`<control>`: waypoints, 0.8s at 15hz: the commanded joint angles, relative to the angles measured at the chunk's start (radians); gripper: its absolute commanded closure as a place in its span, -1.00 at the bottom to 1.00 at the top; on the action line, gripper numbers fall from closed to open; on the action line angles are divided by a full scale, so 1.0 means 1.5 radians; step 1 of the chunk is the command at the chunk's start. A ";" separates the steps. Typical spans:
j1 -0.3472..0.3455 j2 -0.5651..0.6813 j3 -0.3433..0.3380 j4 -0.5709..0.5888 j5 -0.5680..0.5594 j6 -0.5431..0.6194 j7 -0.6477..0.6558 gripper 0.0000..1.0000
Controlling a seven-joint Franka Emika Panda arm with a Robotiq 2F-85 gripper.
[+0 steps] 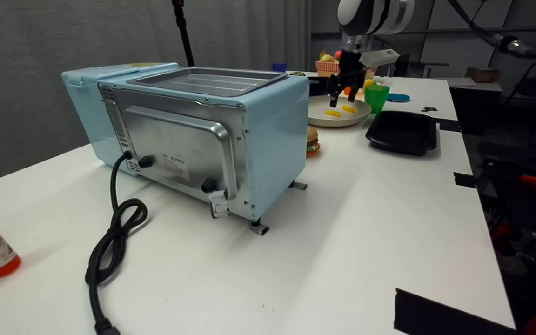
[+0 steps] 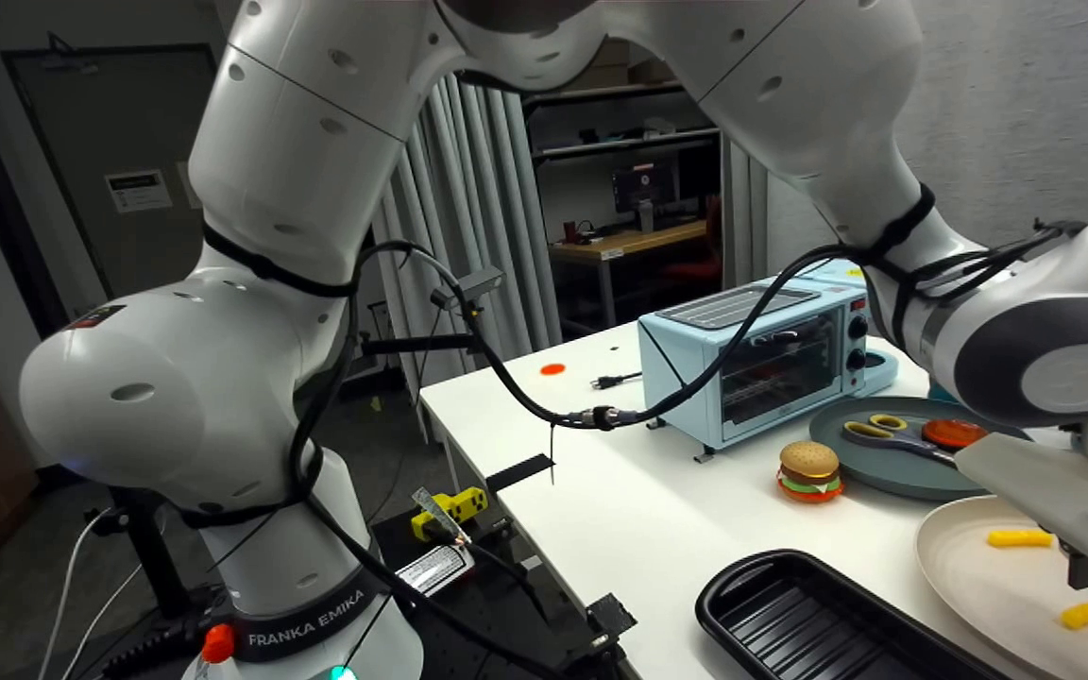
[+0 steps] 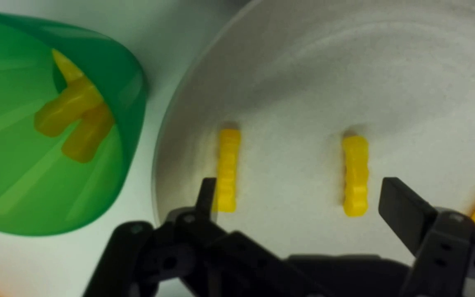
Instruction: Move the fries from the plate to the green cup
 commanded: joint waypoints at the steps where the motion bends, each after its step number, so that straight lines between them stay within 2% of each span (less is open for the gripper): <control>1: 0.009 0.011 -0.006 0.014 -0.024 -0.009 0.019 -1.00; 12: 0.021 0.026 -0.020 0.025 -0.062 -0.010 0.034 -1.00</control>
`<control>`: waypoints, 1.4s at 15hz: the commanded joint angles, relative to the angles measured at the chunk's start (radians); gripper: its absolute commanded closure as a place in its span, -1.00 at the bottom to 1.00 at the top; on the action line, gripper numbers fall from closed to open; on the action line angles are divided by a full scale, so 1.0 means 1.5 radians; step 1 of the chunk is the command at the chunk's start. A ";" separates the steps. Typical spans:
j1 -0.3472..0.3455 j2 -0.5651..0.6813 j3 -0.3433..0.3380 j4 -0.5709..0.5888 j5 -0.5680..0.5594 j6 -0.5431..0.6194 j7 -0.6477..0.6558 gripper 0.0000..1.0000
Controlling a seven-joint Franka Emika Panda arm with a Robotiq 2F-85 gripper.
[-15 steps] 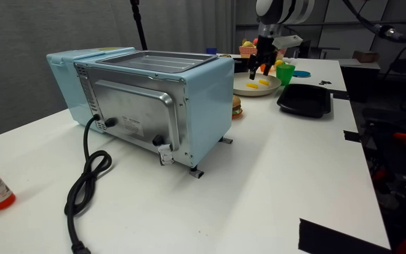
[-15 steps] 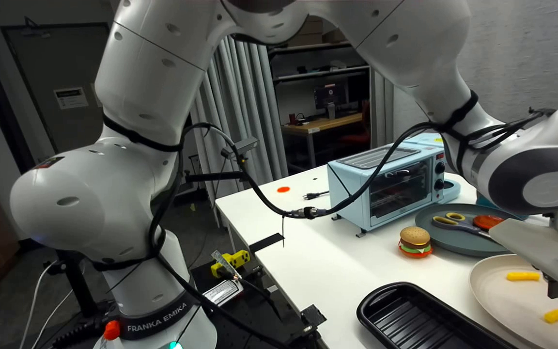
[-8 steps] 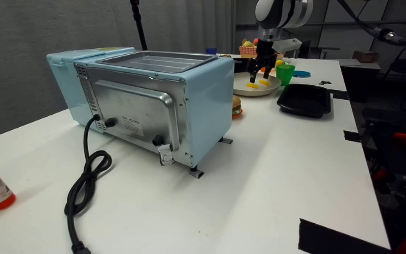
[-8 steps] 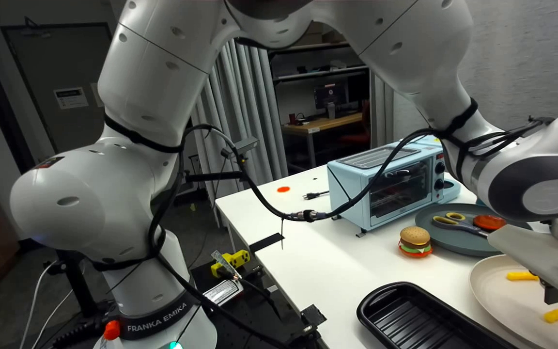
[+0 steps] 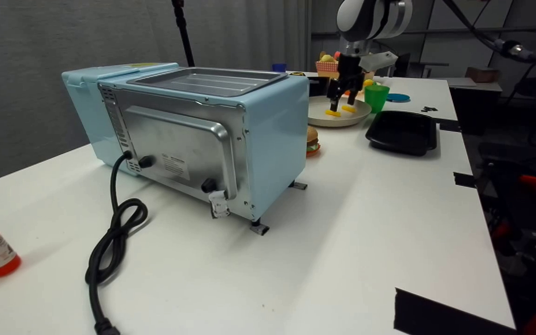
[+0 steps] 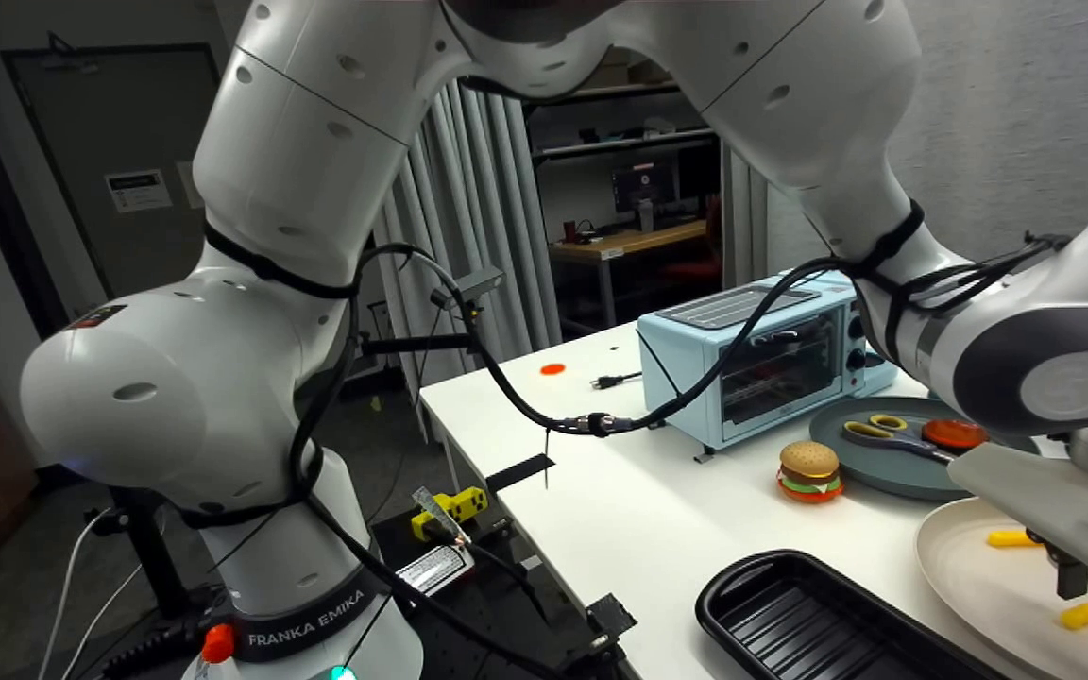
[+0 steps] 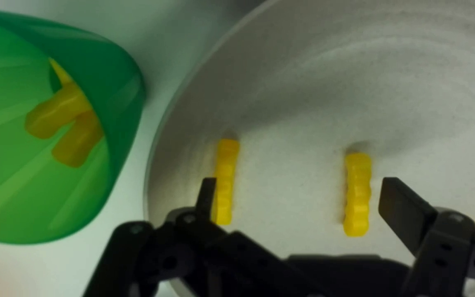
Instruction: Move the fries from the plate to the green cup
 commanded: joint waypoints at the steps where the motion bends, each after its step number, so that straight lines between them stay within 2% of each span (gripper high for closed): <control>1: 0.018 0.017 -0.022 0.022 -0.032 -0.004 0.029 -1.00; 13: 0.038 0.023 -0.026 0.026 -0.055 -0.002 0.043 -1.00; 21: 0.043 0.037 -0.045 0.046 -0.068 -0.003 0.061 -1.00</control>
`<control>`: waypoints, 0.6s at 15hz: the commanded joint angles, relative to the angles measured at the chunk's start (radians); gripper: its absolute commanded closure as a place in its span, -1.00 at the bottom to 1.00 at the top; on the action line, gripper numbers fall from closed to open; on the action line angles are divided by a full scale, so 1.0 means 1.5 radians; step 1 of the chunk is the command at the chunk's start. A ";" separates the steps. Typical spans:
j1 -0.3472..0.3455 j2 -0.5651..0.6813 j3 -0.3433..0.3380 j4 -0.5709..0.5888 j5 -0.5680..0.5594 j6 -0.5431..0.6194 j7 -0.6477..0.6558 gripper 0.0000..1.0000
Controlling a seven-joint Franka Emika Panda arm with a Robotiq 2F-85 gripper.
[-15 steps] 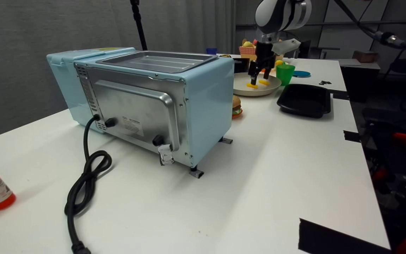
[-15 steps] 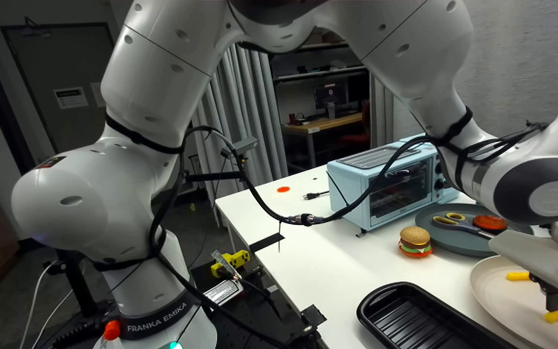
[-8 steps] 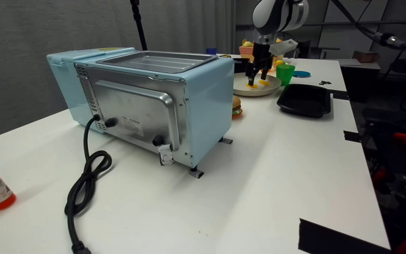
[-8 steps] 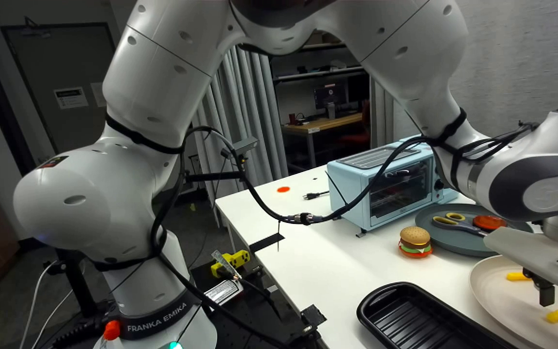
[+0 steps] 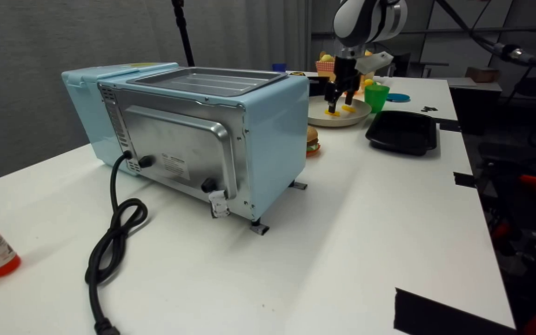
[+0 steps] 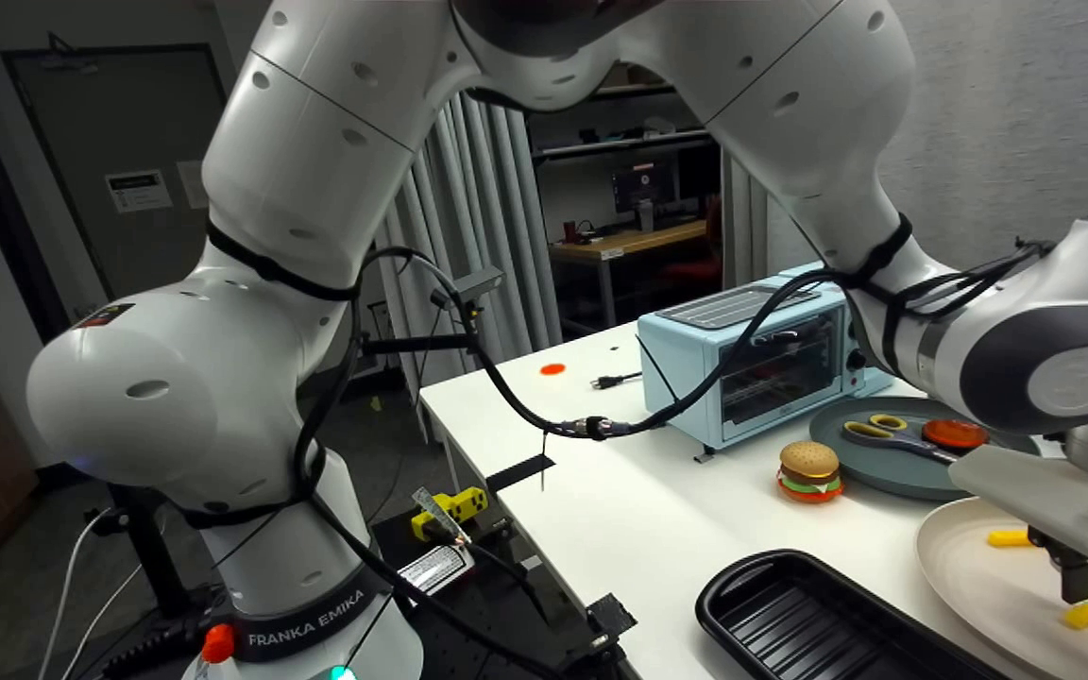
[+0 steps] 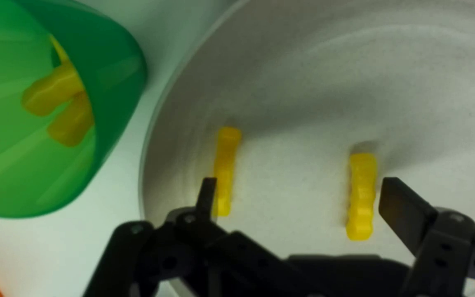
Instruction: Move the fries from the plate to the green cup
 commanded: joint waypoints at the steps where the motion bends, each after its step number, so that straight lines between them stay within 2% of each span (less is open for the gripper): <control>1: 0.015 0.021 -0.027 0.030 -0.030 -0.004 0.032 -1.00; 9: 0.012 0.040 -0.046 0.053 -0.045 -0.013 0.054 -1.00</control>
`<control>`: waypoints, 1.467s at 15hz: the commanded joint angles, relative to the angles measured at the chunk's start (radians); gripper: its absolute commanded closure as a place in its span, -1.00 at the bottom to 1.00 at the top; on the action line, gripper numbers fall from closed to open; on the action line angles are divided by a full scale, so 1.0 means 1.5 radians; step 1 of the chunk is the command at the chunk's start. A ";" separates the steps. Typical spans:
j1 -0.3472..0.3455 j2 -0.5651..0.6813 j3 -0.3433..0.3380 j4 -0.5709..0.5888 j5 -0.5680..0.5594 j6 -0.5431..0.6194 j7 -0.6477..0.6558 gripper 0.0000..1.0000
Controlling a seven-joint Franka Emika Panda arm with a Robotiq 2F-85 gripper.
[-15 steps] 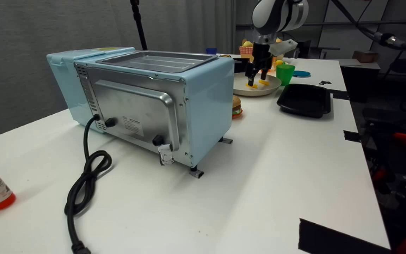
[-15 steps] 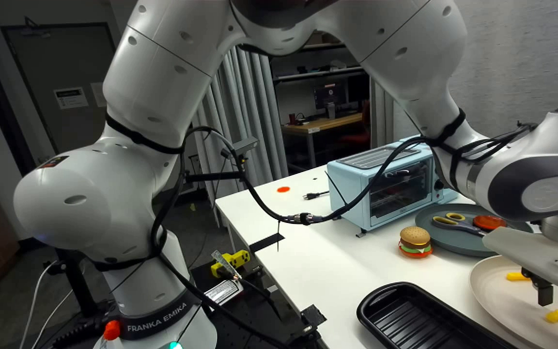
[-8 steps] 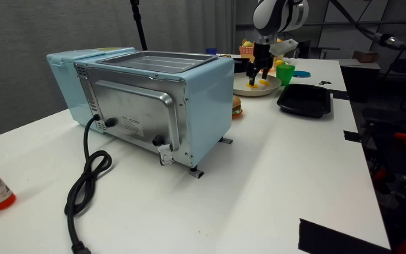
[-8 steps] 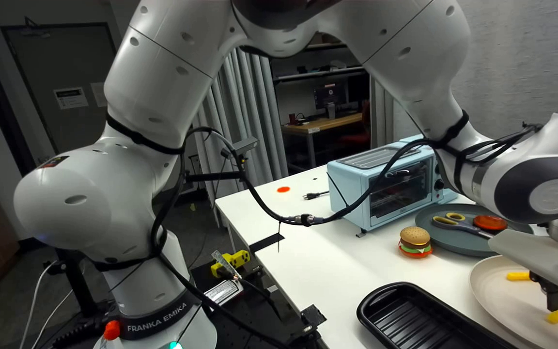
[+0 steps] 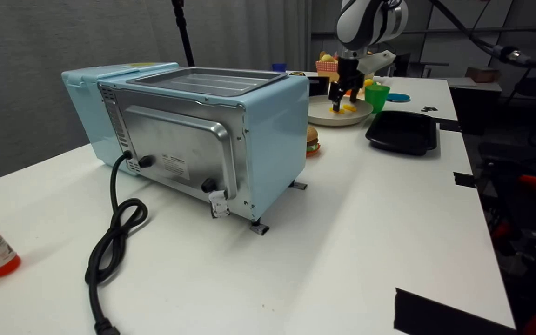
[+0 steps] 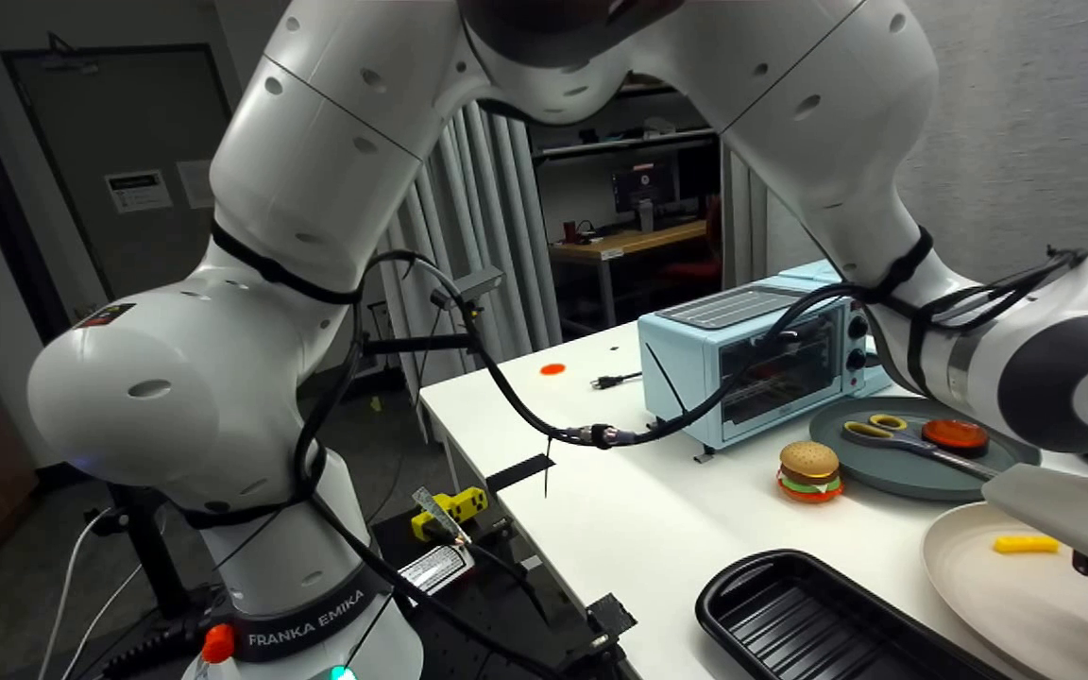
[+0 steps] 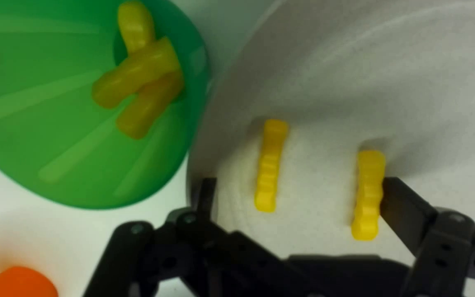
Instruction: Move the fries from the plate to the green cup
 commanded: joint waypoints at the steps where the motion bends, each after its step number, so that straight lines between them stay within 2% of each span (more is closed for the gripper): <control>1: 0.005 0.018 -0.011 0.026 -0.015 -0.016 0.025 -1.00; 7: -0.001 0.015 0.007 0.019 -0.003 -0.027 0.025 -1.00; 8: -0.001 0.014 0.009 0.017 -0.002 -0.028 0.024 -0.67; 9: -0.002 0.013 0.010 0.017 -0.001 -0.028 0.023 -0.47; 12: -0.003 0.011 0.018 0.015 0.002 -0.030 0.022 0.03; 18: -0.003 0.005 0.015 0.014 0.000 -0.029 0.022 0.88; 22: -0.007 0.002 0.018 0.015 0.003 -0.033 0.020 0.85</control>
